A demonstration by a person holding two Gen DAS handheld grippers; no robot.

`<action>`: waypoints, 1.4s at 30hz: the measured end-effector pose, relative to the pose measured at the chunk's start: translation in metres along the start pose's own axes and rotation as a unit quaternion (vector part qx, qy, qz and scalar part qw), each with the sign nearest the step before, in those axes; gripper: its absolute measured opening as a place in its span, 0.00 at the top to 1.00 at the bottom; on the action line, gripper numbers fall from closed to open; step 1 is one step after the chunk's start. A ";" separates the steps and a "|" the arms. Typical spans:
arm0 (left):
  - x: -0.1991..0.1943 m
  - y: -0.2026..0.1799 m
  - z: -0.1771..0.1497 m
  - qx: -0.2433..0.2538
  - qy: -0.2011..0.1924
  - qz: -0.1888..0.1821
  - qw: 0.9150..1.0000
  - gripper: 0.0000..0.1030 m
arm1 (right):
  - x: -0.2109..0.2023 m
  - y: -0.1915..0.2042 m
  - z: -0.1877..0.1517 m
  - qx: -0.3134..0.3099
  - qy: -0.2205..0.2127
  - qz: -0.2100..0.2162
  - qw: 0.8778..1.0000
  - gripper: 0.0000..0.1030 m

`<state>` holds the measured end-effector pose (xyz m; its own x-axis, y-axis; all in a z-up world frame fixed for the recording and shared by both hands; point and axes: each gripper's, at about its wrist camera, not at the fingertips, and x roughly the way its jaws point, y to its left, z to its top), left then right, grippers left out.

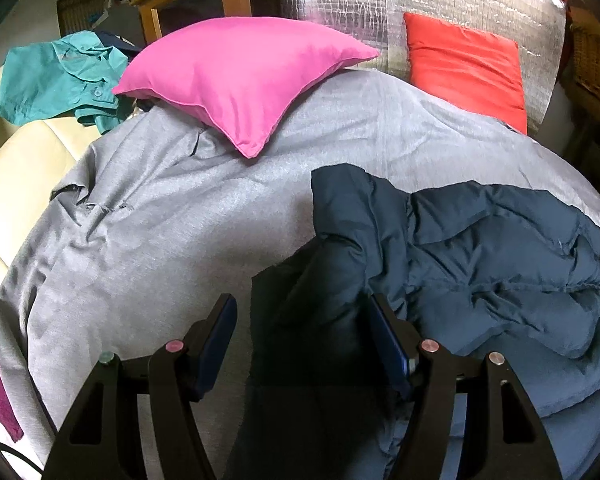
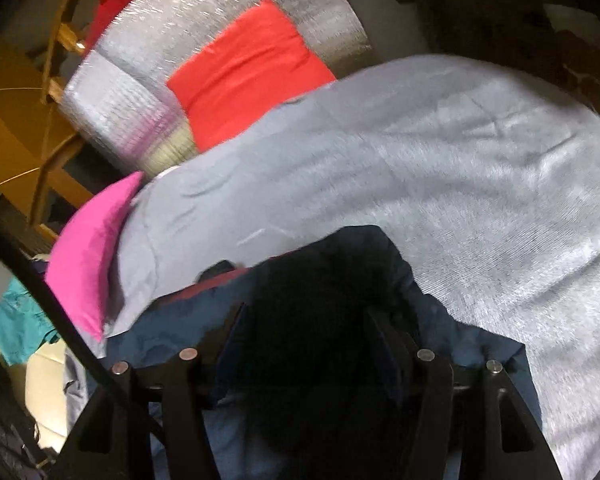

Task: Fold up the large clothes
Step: 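Press the folded jacket flat with the right gripper while the left gripper releases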

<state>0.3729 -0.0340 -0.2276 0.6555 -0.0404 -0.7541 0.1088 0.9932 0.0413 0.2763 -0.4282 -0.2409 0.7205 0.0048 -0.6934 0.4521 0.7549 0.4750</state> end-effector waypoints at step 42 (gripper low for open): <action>0.003 0.060 0.008 -0.022 0.070 0.029 0.997 0.30 | 0.054 0.196 -0.055 -0.156 0.123 0.035 0.979 0.38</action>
<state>0.3879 0.0245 -0.2222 0.5488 0.0288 -0.8354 0.0390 0.9974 0.0599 0.3750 -0.2440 -0.2153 0.5782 0.1925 -0.7928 0.1956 0.9107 0.3638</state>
